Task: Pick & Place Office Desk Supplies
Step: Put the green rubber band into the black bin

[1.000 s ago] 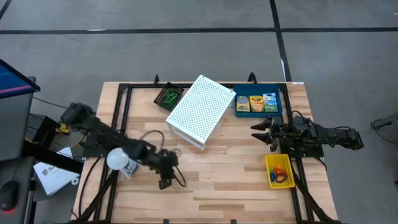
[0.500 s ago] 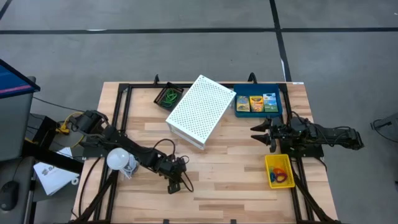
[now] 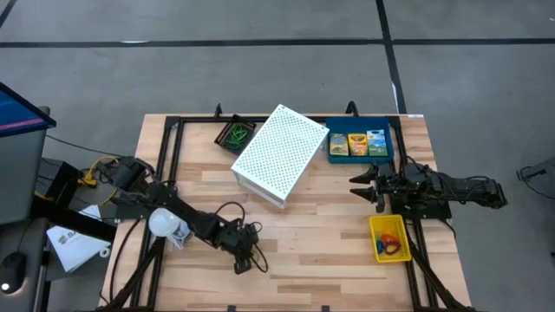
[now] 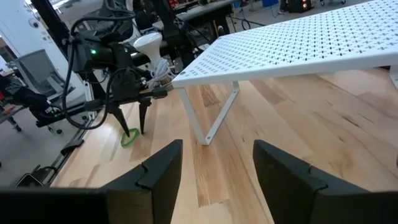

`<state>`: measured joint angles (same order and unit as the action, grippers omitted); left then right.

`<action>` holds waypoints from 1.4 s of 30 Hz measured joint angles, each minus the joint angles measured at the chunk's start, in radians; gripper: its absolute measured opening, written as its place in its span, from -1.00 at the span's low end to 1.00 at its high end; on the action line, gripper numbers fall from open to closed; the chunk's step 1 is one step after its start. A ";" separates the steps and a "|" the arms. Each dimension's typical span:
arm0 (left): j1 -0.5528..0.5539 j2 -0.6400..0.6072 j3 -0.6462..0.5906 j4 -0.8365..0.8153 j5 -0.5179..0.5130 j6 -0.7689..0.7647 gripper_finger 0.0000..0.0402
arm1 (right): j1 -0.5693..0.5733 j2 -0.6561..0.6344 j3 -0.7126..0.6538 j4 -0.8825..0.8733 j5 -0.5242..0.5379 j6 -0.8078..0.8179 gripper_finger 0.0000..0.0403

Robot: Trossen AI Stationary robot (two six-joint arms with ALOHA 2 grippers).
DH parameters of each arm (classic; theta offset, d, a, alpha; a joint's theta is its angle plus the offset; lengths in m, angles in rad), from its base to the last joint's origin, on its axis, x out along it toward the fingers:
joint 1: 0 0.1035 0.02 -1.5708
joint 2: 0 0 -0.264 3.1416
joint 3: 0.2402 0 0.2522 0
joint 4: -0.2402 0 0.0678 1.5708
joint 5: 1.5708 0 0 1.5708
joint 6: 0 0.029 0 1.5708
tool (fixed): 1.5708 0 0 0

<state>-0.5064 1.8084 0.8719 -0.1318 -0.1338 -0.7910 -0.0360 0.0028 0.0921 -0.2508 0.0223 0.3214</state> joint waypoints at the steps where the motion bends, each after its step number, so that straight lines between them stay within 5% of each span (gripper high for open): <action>1: 0.000 0.003 0.001 -0.003 -0.008 0.000 -0.31 | 0.000 0.000 0.000 0.000 0.000 0.000 -0.04; 14: -0.052 0.018 -0.002 -0.004 -0.068 -0.001 -0.96 | -0.001 0.000 0.000 0.000 0.018 0.000 -0.04; 27: 0.081 -0.107 -0.010 0.215 0.046 0.044 -1.00 | -0.005 0.000 0.000 0.088 0.030 0.047 -0.04; 36: 0.416 -0.444 0.009 0.362 0.013 0.311 -1.00 | -0.071 0.000 -0.001 0.161 0.031 0.147 -0.04; 42: 0.770 -0.576 0.103 0.182 -0.009 0.602 -1.00 | -0.131 0.000 -0.001 0.182 0.068 0.210 -0.04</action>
<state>0.2637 1.2320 0.9752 0.0503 -0.1425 -0.1886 -0.1669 0.0028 0.0914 -0.0692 0.0899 0.5312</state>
